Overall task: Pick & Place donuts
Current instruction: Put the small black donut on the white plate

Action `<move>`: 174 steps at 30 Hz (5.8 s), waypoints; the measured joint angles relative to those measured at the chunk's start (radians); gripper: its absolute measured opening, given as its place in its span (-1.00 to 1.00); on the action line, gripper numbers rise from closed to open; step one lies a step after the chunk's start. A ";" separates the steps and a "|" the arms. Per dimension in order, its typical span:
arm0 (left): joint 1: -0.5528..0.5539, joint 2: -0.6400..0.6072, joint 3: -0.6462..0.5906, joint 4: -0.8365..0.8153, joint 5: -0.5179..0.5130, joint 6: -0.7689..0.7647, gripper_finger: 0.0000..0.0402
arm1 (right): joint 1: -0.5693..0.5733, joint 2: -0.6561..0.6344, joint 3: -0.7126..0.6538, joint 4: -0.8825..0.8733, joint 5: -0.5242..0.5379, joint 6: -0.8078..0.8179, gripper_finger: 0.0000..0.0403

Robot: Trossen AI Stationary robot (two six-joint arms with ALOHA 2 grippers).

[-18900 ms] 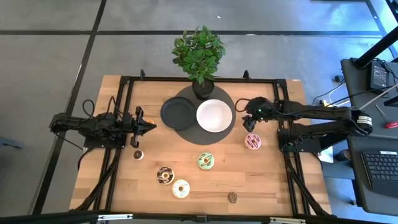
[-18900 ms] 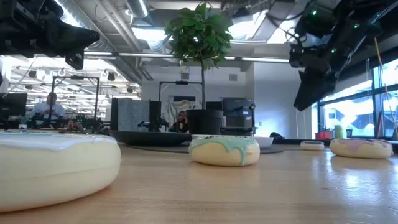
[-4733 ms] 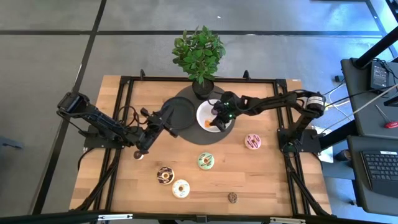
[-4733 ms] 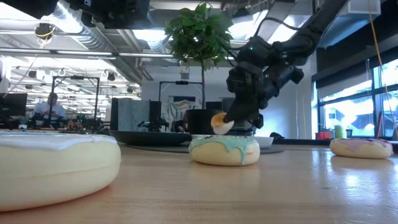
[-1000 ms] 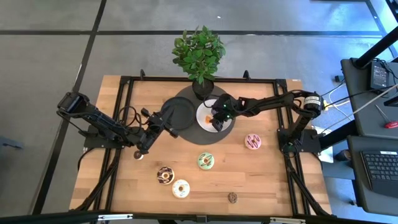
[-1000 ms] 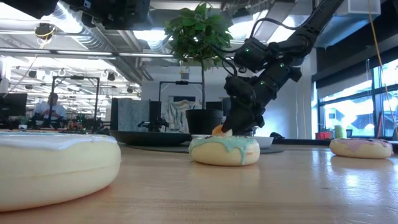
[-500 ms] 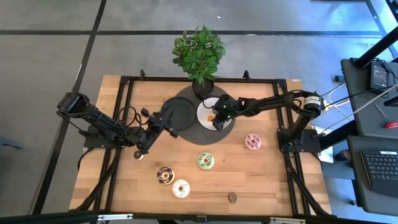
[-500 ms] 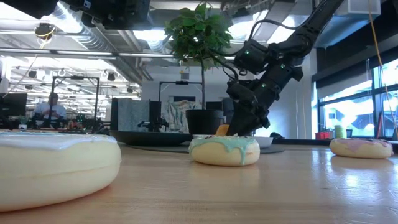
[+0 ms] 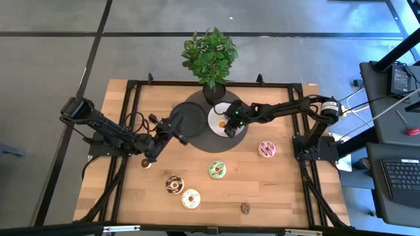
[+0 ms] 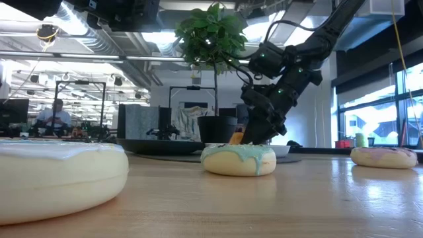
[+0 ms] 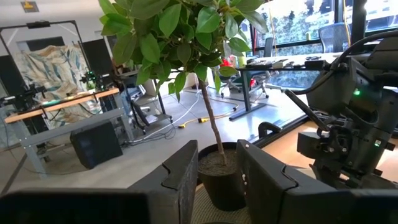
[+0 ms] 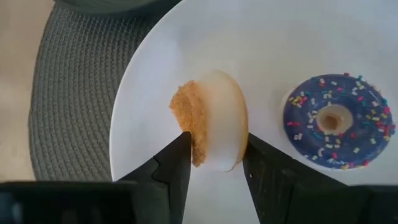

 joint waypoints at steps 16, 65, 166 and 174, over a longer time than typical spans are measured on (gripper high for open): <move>0.001 0.000 0.000 0.000 0.000 -0.008 -0.46 | 0.003 -0.003 0.000 -0.001 0.035 -0.007 -0.29; -0.255 -0.014 0.000 -0.436 0.961 -0.762 -0.46 | 0.175 -0.410 -0.003 -0.437 0.452 0.022 -0.29; -0.104 -0.004 0.145 -2.115 1.567 -1.141 -0.58 | 0.221 -0.409 -0.004 -0.471 0.530 0.158 -0.29; -0.130 -0.051 0.187 -2.139 1.543 -1.126 -0.65 | 0.221 -0.409 -0.004 -0.461 0.531 0.158 -0.29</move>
